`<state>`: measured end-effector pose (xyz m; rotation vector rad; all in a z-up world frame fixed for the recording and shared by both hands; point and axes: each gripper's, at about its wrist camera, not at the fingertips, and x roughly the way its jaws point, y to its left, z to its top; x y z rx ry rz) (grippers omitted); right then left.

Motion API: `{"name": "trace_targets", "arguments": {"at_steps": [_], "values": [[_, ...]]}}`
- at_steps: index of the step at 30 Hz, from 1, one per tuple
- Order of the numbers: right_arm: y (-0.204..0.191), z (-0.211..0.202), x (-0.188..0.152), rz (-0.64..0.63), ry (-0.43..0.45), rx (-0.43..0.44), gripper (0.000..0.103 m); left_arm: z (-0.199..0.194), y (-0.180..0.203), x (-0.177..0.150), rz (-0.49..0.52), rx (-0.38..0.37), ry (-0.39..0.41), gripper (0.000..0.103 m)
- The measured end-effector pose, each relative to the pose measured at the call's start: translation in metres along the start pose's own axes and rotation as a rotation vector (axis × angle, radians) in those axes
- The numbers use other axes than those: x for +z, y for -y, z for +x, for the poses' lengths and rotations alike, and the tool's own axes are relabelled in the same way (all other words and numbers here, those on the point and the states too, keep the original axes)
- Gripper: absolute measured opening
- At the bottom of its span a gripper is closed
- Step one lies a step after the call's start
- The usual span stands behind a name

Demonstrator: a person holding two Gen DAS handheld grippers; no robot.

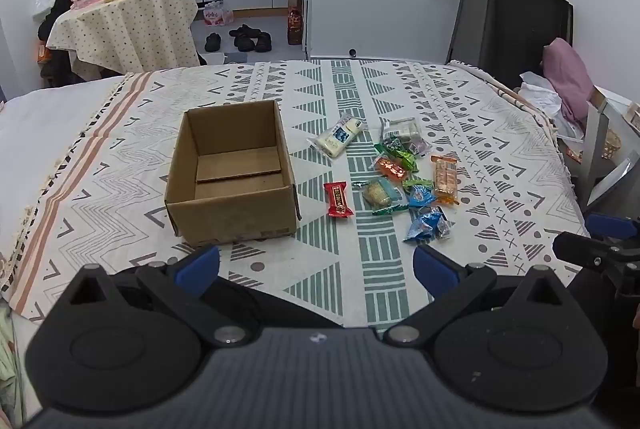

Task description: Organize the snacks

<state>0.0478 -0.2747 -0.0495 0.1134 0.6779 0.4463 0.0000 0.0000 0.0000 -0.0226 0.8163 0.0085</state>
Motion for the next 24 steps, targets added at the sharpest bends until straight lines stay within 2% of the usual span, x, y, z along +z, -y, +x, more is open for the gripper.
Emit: {"name": "trace_targets", "arguments": {"at_steps": [24], "values": [[0.0021, 0.0007, 0.0002, -0.002, -0.014, -0.018, 0.101, 0.0008, -0.0045, -0.0017, -0.018, -0.007, -0.003, 0.103]]}}
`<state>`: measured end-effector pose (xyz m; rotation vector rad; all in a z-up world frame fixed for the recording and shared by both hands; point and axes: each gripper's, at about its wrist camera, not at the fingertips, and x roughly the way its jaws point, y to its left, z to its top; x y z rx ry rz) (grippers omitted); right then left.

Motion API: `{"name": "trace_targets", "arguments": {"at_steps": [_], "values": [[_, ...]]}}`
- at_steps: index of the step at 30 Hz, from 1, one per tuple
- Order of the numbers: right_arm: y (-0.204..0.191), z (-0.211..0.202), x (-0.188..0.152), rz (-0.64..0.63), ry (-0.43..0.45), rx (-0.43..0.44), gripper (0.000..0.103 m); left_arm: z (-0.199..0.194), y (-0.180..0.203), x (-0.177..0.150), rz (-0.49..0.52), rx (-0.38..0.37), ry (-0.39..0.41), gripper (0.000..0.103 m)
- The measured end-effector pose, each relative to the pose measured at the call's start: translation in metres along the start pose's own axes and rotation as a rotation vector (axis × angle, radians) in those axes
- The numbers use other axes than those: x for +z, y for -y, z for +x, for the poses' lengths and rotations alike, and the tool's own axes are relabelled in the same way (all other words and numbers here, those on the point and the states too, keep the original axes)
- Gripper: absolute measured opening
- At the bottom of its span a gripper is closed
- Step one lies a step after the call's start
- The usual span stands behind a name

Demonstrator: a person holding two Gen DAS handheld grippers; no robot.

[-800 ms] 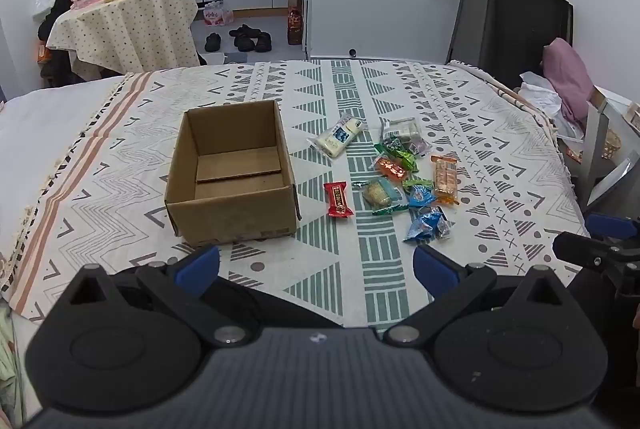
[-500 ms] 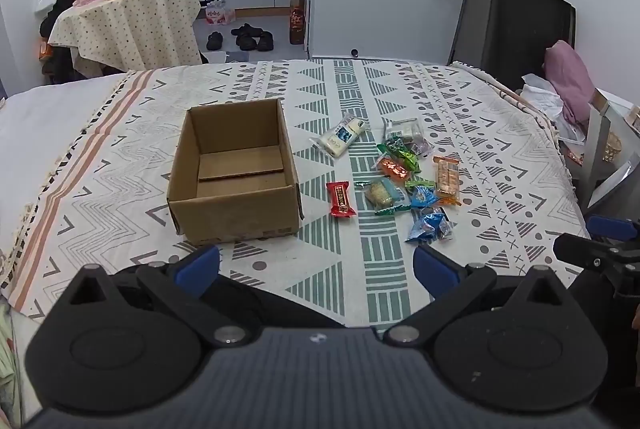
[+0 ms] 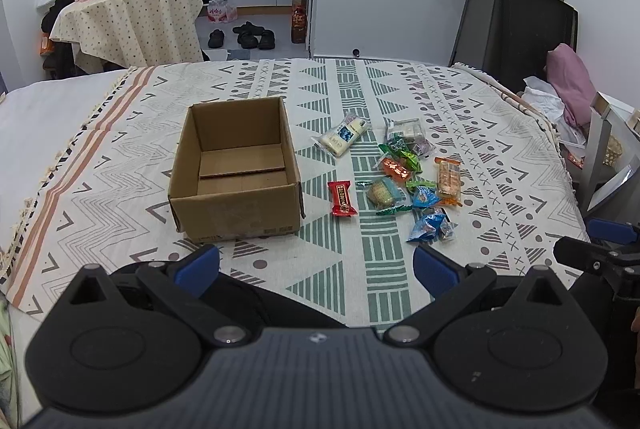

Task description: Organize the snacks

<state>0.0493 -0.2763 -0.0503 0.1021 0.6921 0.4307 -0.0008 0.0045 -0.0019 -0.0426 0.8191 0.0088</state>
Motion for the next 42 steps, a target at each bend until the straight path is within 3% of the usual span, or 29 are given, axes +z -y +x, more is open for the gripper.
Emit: {"name": "trace_targets", "arguments": {"at_steps": [42], "values": [[-0.0007, 0.0006, 0.0009, -0.001, -0.004, -0.006, 0.101, -0.0008, 0.0043, 0.0039, -0.009, -0.020, 0.010, 0.103]]}}
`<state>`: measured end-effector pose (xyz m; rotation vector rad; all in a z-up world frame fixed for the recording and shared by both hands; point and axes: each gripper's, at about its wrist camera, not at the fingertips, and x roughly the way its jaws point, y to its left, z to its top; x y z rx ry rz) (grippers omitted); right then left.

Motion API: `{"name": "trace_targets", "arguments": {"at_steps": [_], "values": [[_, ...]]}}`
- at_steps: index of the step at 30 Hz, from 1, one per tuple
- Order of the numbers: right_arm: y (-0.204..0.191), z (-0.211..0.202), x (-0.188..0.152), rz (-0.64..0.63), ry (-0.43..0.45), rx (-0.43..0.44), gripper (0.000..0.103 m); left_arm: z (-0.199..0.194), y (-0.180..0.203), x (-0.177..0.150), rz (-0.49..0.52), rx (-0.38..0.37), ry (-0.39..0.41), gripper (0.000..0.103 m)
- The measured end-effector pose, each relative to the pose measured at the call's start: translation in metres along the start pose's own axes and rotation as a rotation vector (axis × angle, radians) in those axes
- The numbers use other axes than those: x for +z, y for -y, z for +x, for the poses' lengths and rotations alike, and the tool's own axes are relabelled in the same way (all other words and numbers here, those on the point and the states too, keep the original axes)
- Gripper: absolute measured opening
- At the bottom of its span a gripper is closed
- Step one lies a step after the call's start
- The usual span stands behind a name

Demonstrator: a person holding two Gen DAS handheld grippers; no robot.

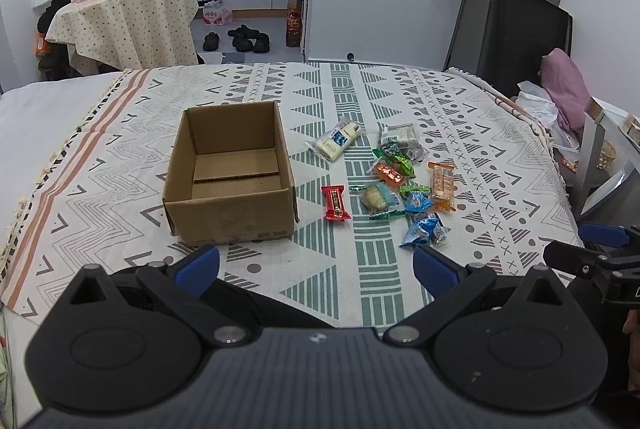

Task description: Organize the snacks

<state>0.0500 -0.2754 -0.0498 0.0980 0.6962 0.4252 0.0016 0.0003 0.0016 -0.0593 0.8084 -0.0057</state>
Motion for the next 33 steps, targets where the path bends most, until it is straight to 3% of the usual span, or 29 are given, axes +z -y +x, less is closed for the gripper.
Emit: {"name": "trace_targets", "arguments": {"at_steps": [15, 33], "values": [[0.003, 0.004, 0.006, 0.015, -0.028, -0.001, 0.101, 0.010, 0.005, 0.005, 0.005, -0.017, -0.011, 0.103], [0.026, 0.043, 0.020, 0.140, -0.118, -0.009, 0.100, 0.058, 0.016, 0.018, -0.028, -0.055, -0.050, 0.102]]}}
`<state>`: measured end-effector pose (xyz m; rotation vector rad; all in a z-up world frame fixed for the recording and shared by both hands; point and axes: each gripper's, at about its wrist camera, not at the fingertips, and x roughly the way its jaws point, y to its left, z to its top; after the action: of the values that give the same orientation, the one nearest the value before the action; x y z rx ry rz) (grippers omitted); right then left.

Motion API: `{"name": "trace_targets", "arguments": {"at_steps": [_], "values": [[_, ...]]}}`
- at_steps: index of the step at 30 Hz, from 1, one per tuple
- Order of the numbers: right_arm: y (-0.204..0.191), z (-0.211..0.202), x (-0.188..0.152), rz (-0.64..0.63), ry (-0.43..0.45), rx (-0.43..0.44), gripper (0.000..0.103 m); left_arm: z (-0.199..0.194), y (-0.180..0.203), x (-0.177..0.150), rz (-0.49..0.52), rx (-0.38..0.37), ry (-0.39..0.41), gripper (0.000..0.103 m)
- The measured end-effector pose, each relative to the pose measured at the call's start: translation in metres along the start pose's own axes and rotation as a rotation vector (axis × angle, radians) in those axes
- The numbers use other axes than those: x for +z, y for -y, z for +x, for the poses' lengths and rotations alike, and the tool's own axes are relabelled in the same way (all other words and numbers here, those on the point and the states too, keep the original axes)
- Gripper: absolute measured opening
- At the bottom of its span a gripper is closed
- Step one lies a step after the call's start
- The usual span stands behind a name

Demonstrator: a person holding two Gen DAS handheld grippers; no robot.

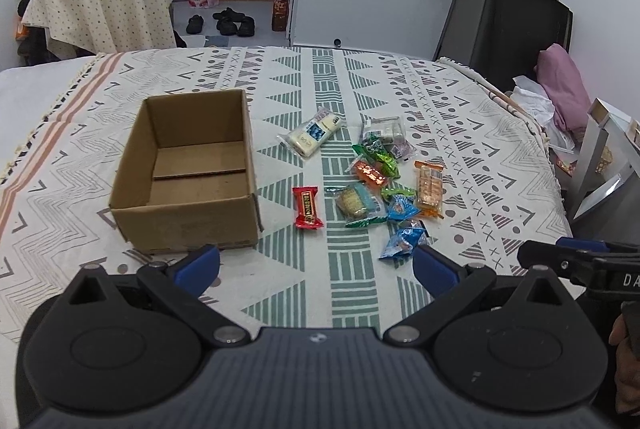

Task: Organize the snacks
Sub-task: 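Lower the left tool onto the blue candy packet while the right tool reaches the clear wrapped bar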

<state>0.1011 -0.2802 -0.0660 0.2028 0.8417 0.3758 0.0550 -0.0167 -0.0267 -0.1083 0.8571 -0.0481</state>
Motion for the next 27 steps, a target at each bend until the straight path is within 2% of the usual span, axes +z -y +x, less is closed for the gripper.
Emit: {"name": "trace_targets", "arguments": {"at_steps": [11, 13, 18, 20, 27], "values": [[0.018, 0.029, 0.013, 0.088, -0.049, -0.033, 0.089, 0.040, 0.015, 0.007, -0.021, -0.063, -0.030, 0.100], [0.023, 0.034, 0.016, 0.114, -0.061, -0.035, 0.082, 0.047, 0.017, 0.007, -0.025, -0.073, -0.037, 0.099], [0.035, 0.042, 0.018, 0.171, -0.080, -0.024, 0.079, 0.069, 0.025, 0.007, -0.029, -0.089, -0.069, 0.093], [0.039, 0.046, 0.021, 0.189, -0.080, -0.045, 0.079, 0.076, 0.027, 0.008, -0.035, -0.091, -0.075, 0.091], [0.051, 0.070, 0.026, 0.246, -0.099, -0.072, 0.067, 0.104, 0.035, 0.009, -0.064, -0.095, -0.107, 0.080]]}}
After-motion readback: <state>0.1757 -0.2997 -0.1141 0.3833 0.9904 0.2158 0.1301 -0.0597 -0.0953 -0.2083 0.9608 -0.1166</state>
